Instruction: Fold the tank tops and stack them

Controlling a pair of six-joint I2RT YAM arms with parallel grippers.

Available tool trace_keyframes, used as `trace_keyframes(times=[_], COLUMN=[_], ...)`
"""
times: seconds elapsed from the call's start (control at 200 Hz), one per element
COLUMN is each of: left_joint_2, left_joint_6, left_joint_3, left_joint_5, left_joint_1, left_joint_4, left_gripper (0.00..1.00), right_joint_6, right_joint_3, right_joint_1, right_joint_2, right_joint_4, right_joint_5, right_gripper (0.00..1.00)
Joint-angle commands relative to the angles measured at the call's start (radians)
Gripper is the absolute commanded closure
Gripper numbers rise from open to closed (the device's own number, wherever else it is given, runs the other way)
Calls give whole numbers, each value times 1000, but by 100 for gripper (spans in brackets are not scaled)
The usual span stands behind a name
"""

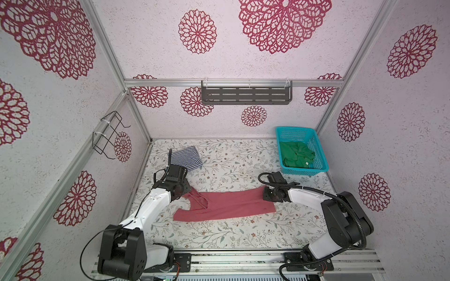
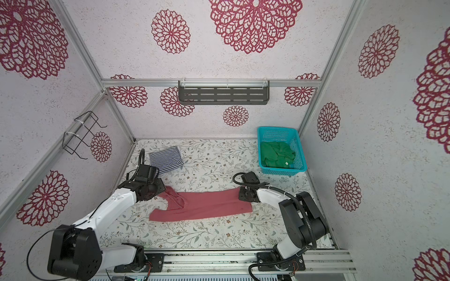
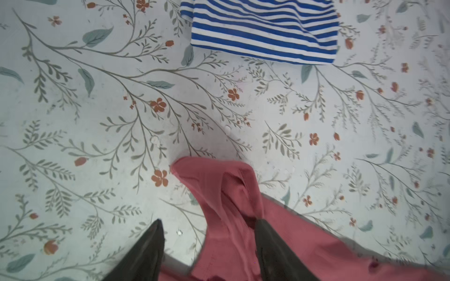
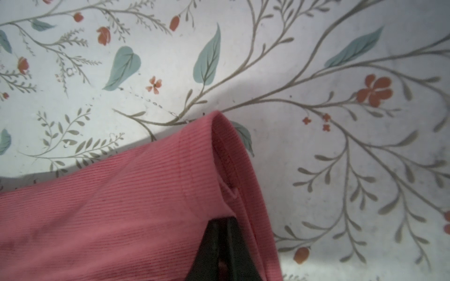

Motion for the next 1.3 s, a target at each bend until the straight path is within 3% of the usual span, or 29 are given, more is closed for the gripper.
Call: trace_keyframes(times=[0.0, 0.165, 0.31, 0.455, 0.635, 0.896, 0.961, 1.066, 1.211, 1.296], left_joint_2=[84, 151, 184, 148, -24, -275, -294, -296, -287, -299], left_joint_6=[102, 96, 91, 98, 70, -190, -215, -200, -156, -129], left_joint_3=[72, 76, 70, 65, 0, -426, -450, -408, -346, -288], left_joint_5=[33, 49, 61, 17, -88, -76, -79, -118, -112, -134], left_joint_1=[6, 7, 7, 19, 20, 23, 26, 43, 66, 66], left_joint_4=[-1, 17, 17, -5, 23, 229, 221, 138, 78, 27], left_gripper=[39, 48, 69, 100, 100, 100, 88, 80, 51, 43], right_joint_6=[-1, 1, 0, 25, 61, 90, 87, 84, 70, 46], right_joint_3=[-26, -28, -27, -33, -61, -118, -119, -120, -120, -113], right_joint_1=[-10, -12, -12, -13, -22, -34, -33, -35, -34, -28], right_joint_2=[37, 27, 32, 32, 32, 27, 30, 35, 29, 3], right_joint_4=[-38, -39, -40, -30, -5, 65, 78, 94, 109, 97], right_joint_5=[53, 61, 62, 68, 96, 119, 119, 117, 100, 87], right_gripper=[88, 88, 88, 89, 89, 89, 89, 89, 87, 84])
